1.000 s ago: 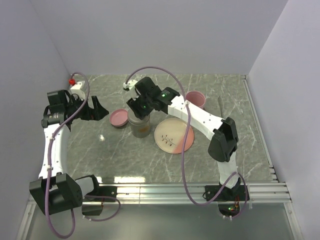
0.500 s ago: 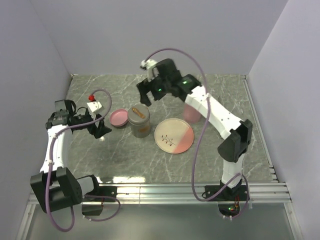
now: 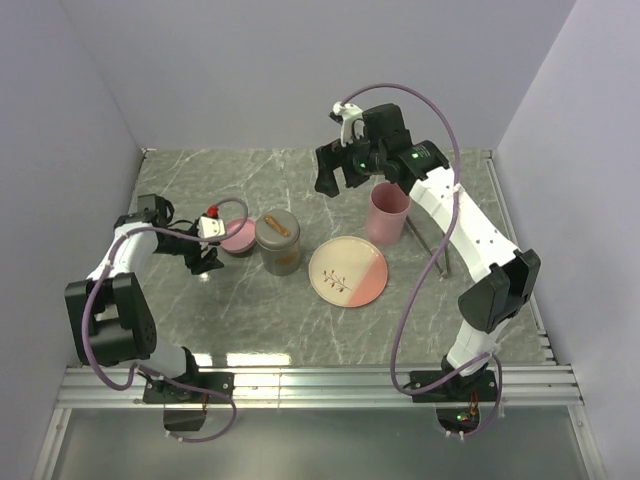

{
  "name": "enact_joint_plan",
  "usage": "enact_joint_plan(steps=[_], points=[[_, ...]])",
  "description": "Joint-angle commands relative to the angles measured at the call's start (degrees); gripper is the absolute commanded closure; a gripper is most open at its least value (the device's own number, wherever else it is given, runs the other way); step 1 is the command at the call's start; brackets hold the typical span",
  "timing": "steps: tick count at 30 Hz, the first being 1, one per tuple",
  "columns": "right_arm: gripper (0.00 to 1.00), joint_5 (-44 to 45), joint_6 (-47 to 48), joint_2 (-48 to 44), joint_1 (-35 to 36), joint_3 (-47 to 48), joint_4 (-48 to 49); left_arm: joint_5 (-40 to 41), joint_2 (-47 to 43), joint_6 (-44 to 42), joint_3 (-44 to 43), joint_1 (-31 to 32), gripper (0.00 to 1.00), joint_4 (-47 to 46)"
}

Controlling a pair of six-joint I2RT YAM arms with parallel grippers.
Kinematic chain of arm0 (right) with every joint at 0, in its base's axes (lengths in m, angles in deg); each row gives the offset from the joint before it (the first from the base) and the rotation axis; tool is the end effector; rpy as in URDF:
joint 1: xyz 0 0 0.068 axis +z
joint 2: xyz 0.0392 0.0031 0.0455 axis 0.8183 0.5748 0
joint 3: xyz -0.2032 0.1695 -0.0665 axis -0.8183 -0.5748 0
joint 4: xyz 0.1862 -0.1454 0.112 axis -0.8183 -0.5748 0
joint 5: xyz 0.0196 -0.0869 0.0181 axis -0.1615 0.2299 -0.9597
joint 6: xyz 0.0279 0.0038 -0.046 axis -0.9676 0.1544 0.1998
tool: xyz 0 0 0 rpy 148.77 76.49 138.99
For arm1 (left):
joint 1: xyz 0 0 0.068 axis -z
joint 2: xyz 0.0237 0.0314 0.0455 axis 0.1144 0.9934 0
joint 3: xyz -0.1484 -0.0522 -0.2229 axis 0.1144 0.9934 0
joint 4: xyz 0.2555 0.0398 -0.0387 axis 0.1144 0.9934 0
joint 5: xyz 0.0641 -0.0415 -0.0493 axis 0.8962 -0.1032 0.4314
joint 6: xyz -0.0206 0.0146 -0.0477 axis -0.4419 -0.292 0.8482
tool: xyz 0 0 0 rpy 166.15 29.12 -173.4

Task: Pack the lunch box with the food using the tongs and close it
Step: Pick up the box lid from the center of the board.

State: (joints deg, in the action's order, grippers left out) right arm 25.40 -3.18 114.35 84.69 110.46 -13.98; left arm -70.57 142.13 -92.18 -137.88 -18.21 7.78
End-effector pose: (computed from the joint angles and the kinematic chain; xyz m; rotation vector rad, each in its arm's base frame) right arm 0.3300 0.2022 0.4096 -0.7783 2.0595 0.6461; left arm 0.2632 0.0260 0.2253 1.3942 1.8255 -0.5616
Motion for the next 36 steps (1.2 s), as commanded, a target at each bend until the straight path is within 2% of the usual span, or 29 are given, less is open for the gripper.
enact_joint_plan(steps=[1, 6, 19, 25, 36], points=[[0.00, -1.2, 0.0, -2.6, 0.0, 0.2, 0.4, 2.7, 0.6, -6.3, 1.0, 1.4, 0.35, -4.7], [0.00, -0.9, 0.2, -2.4, 0.0, 0.5, 0.1, 5.1, 5.1, -10.2, -1.4, 2.4, 0.37, -3.9], [0.00, -1.7, 1.0, -2.9, -3.8, 1.0, -0.9, 8.2, 12.6, -11.1, -3.9, 5.7, 0.37, -9.7], [0.00, -2.3, 0.9, -3.5, -5.9, 0.6, -0.9, 8.8, 16.4, -11.2, -6.4, 6.9, 0.40, -9.4], [0.00, -2.9, 0.7, -3.9, -7.2, -0.2, -1.1, 13.2, 18.3, -12.7, -5.0, 8.6, 0.66, -11.2]])
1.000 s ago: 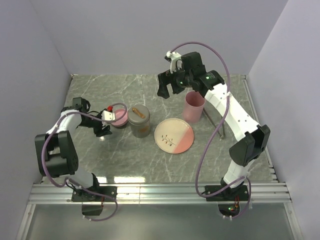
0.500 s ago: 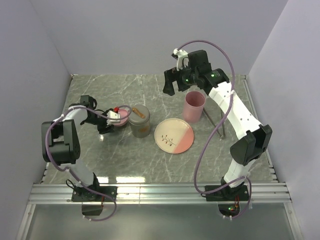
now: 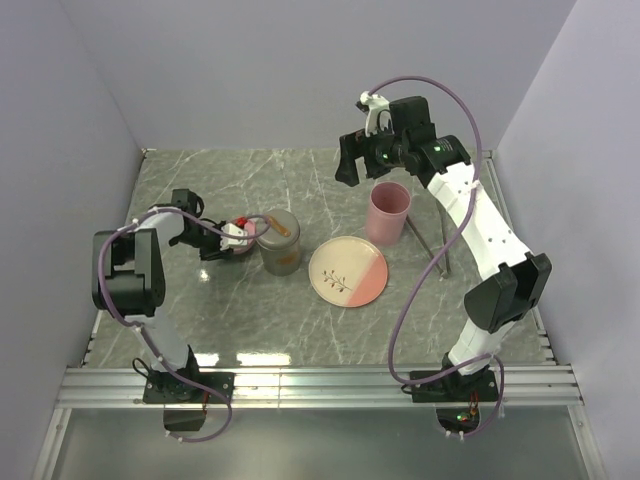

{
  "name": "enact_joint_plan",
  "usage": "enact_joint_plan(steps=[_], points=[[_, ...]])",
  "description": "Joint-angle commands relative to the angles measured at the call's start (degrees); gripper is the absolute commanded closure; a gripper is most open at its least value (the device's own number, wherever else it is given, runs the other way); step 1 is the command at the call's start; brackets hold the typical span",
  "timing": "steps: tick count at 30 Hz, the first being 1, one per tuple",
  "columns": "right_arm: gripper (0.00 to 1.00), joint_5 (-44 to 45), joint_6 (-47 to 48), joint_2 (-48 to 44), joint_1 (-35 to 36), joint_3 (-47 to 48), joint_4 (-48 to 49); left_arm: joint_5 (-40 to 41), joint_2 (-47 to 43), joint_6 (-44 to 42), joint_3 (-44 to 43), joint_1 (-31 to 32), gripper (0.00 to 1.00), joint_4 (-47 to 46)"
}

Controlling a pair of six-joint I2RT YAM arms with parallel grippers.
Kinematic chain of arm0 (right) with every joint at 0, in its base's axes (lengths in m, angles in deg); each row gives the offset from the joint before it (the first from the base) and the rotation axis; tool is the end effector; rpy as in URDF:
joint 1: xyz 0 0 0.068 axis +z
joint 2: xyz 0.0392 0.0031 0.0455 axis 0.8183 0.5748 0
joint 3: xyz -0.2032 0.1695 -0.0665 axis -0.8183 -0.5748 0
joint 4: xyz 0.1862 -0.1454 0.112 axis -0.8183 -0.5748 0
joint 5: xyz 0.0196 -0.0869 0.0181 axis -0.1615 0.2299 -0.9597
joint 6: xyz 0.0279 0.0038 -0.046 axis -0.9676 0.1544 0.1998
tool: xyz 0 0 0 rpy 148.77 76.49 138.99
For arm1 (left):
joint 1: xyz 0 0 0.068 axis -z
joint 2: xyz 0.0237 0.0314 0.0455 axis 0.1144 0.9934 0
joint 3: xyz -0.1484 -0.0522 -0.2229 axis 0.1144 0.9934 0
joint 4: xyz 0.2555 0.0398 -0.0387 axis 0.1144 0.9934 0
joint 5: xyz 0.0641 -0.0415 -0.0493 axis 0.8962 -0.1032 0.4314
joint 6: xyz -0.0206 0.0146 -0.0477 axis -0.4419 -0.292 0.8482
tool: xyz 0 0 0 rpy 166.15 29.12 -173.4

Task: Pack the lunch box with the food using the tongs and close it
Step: Pick up the box lid from the center of the board.

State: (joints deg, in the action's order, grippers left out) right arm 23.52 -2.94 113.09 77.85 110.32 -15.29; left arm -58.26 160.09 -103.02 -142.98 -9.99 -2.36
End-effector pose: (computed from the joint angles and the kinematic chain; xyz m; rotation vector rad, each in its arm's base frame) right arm 0.3438 0.1593 0.4150 -0.6724 2.0833 0.6126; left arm 0.3237 -0.0028 0.1608 1.7834 1.7482 -0.4175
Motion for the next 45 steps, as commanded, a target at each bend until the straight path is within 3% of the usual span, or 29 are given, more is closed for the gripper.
enact_joint_plan(steps=[1, 7, 11, 18, 24, 28, 32, 36, 45], points=[[0.00, -0.9, 0.4, -2.6, -0.4, 0.1, 0.2, 1.0, 0.5, -1.7, 0.1, 0.4, 0.68, -1.4], [0.00, -0.7, 0.5, -2.9, -0.6, 0.0, 0.1, 0.3, 0.7, -0.1, 0.5, 0.5, 0.85, -1.2], [0.00, -1.4, 0.5, -3.2, -0.9, 0.0, -0.1, -1.7, -4.8, 1.7, 2.7, 0.4, 0.95, 0.2], [0.00, -4.4, -0.9, -3.0, -3.0, 3.4, -1.1, -7.9, -16.0, 10.4, 3.3, -2.2, 0.99, 4.9], [0.00, -5.8, -1.5, -6.6, -3.9, 0.5, 0.5, -23.8, -17.1, 15.1, -9.2, -11.2, 0.99, 19.4], [0.00, -8.5, -3.3, -8.8, -5.6, -2.1, 1.8, -35.5, -14.9, 15.8, -22.9, -13.4, 0.99, 38.0], [0.00, -11.1, -4.0, -9.5, -6.2, -3.0, 1.9, -48.6, -16.7, 25.1, -26.8, -13.2, 0.99, 38.8], [0.01, -12.5, -4.5, -11.4, -6.4, -5.2, 3.1, -58.7, -17.3, 33.1, -30.4, -12.1, 0.99, 38.4], [0.02, -19.4, -6.0, -14.9, -6.7, -8.8, 6.7, -58.4, -18.3, 50.7, -47.6, 5.3, 0.99, 38.5]])
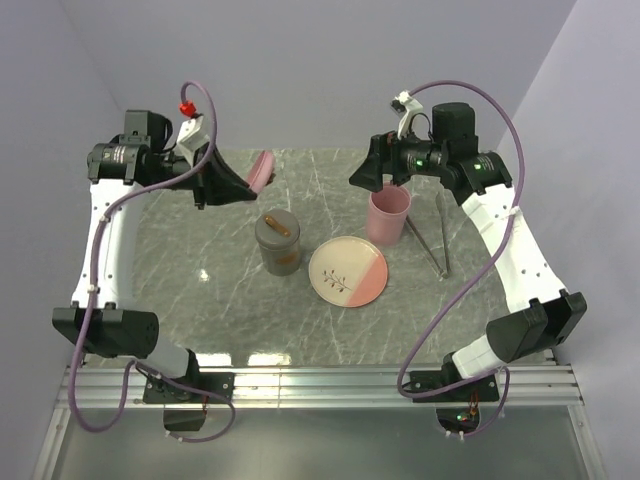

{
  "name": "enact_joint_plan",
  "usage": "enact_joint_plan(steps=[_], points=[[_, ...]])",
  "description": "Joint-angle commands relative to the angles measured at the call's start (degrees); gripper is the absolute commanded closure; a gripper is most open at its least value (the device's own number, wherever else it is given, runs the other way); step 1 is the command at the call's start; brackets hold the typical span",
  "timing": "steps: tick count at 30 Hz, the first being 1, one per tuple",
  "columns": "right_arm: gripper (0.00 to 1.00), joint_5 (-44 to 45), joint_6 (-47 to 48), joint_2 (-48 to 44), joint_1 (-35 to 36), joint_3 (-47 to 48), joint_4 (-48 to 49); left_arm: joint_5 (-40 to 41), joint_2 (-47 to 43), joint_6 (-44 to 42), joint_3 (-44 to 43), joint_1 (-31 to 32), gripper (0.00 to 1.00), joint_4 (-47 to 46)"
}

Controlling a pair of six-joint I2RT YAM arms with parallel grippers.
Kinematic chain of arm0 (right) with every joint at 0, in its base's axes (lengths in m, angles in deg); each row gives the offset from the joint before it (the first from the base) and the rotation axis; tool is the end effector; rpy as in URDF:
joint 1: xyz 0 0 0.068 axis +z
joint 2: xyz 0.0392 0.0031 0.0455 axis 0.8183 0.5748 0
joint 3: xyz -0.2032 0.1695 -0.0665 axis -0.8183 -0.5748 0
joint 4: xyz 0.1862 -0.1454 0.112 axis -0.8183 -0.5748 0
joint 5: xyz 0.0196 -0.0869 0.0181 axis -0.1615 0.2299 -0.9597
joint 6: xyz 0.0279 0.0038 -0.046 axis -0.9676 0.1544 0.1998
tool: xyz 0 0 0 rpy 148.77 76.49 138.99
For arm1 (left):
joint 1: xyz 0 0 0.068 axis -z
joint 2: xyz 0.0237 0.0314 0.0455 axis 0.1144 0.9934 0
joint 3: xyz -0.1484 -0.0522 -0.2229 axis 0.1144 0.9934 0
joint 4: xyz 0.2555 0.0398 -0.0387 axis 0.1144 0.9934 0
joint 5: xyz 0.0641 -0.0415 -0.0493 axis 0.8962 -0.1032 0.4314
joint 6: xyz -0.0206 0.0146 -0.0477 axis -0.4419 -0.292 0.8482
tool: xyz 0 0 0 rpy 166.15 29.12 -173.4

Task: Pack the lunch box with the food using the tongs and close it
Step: Pick up the box lid from the center of the board.

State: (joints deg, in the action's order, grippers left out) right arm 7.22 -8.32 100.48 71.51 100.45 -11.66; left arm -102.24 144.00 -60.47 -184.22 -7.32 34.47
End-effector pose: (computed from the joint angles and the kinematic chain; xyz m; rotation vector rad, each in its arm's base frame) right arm 0.2980 0.1113 0.4407 -0.6354 1.9657 0.8907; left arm 0.2600 -0.0319 0.4410 1.1250 1.4654 -1.2188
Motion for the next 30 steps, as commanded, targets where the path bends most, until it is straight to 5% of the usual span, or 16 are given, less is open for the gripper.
enact_joint_plan(steps=[1, 3, 4, 6, 10, 12, 13, 15, 22, 30], points=[[0.02, -2.9, -0.3, -2.1, -0.4, 1.4, 2.4, -14.1, -3.2, 16.0, -7.8, 2.9, 0.99, -3.6], [0.02, -2.2, -0.1, -2.3, -0.5, 1.8, 2.1, -3.2, -4.8, 33.0, -7.5, 3.7, 0.99, -17.2], [0.02, -2.1, 0.0, -2.6, -0.4, 1.9, 2.0, 6.4, -6.3, 58.2, -4.0, 5.1, 0.99, -34.7], [0.02, -2.0, -0.3, -2.9, -0.7, 1.6, 2.2, 15.0, -11.2, 59.8, -1.4, 5.1, 1.00, -38.4], [0.02, -1.9, -0.4, -3.8, -0.8, 1.8, 2.5, 13.5, -15.3, 72.9, 6.3, 5.5, 1.00, -51.9], [0.02, -2.4, -0.2, -4.3, -0.9, 1.7, 3.0, 15.1, -21.1, 85.0, 13.7, 5.5, 1.00, -80.1], [0.02, -2.9, -0.2, -4.5, -0.9, 1.5, 3.4, 16.4, -25.2, 99.9, 23.5, 5.7, 1.00, -92.1], [0.02, -3.9, -0.5, -4.7, -1.0, 1.7, 3.7, 21.0, -27.3, 109.6, 30.5, 6.2, 1.00, -115.3], [0.04, -12.2, -8.5, -7.0, -1.6, -1.9, 14.8, 30.8, -24.0, 124.3, 33.8, 9.5, 1.00, -125.1], [0.09, -15.6, -37.1, -7.6, -1.6, -10.6, 51.5, 39.2, -24.2, 132.8, 35.4, 9.5, 1.00, -117.1]])
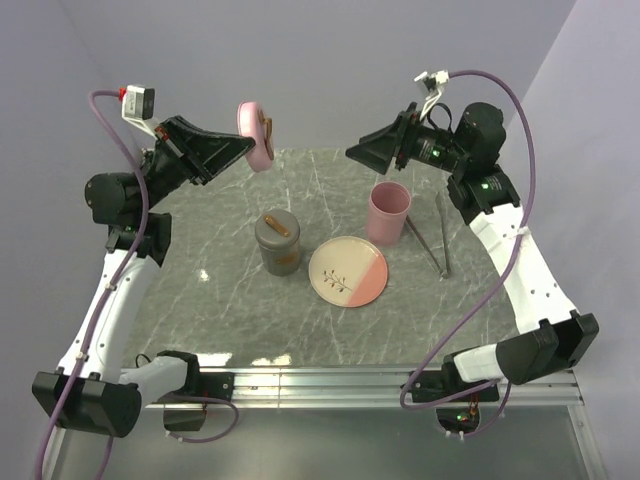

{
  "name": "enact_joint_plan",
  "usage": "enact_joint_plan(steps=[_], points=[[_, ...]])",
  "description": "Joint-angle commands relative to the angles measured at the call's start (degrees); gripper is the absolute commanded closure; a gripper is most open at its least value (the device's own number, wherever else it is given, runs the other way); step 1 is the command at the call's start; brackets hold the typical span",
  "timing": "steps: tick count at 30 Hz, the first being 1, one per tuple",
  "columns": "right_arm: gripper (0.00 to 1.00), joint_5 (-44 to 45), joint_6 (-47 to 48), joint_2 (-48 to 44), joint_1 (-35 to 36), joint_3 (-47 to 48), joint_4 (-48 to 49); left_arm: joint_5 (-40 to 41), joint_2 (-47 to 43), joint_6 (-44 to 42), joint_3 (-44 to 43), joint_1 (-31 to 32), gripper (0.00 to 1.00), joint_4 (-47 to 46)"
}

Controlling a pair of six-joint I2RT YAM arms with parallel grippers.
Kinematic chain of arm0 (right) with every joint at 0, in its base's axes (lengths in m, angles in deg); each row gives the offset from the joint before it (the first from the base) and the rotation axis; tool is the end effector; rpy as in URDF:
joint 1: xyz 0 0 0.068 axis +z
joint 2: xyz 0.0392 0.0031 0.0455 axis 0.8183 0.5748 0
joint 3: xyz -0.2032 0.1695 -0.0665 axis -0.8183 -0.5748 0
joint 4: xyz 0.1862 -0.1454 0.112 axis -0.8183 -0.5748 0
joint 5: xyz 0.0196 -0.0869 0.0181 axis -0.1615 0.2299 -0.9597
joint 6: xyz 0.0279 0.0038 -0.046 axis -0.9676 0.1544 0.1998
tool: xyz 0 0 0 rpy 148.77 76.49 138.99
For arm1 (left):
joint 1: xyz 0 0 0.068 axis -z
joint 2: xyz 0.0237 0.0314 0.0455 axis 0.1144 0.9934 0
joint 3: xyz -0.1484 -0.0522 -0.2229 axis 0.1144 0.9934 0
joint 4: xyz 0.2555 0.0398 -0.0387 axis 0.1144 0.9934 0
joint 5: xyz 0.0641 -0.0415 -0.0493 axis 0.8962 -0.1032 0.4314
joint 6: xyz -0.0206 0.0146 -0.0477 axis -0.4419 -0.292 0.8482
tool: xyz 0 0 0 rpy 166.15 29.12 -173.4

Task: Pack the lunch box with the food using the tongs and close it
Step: Pick up the box lid from the center of the board.

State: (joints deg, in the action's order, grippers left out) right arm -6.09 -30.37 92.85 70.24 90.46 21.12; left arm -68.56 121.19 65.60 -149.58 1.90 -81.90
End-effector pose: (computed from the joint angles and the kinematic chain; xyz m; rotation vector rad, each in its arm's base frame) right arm 0.2755 0.1040 0.4785 -0.6049 1.5700 1.2228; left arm 0.2020 -0.0572 0.5043 0.2865 1.2010 -1.6622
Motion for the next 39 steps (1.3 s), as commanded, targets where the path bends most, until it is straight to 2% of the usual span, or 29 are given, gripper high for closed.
enact_joint_plan(steps=[1, 5, 10, 19, 23, 28, 33, 36, 39], points=[[0.09, -2.8, -17.9, 0.7, -0.4, -0.4, 20.8, 5.8, -1.9, 7.2, 2.2, 0.2, 1.00, -0.3], [0.12, -0.7, -32.5, 3.6, 1.4, -1.3, 31.0, 8.5, -3.1, 10.4, 7.3, -0.2, 1.00, -1.7], [0.17, 1.1, -39.3, 8.7, 5.2, 0.6, 35.7, 9.1, -3.5, 11.8, 10.3, -1.4, 1.00, -3.4], [0.26, 4.5, -35.2, 14.2, 14.8, 7.0, 29.2, 9.1, -2.9, 11.1, 10.7, -1.4, 1.00, -2.5], [0.36, 4.2, -35.5, 15.7, 17.0, 7.3, 32.5, 9.3, -2.9, 11.1, 11.0, -1.4, 1.00, -2.2], [0.37, 5.1, -32.6, 18.3, 18.5, 10.9, 30.6, 9.0, -3.0, 12.2, 11.3, -1.4, 1.00, -2.9], [0.37, 6.4, -25.8, 20.0, 20.6, 14.4, 26.3, 8.7, -3.5, 13.2, 13.0, -1.4, 1.00, -3.2], [0.38, 5.6, -27.0, 20.5, 21.0, 14.2, 28.0, 8.6, -3.5, 13.5, 13.0, -1.4, 1.00, -2.9], [0.43, 5.1, -27.2, 20.3, 21.2, 13.4, 28.7, 8.5, -3.2, 13.9, 12.7, -1.4, 1.00, -3.5]])
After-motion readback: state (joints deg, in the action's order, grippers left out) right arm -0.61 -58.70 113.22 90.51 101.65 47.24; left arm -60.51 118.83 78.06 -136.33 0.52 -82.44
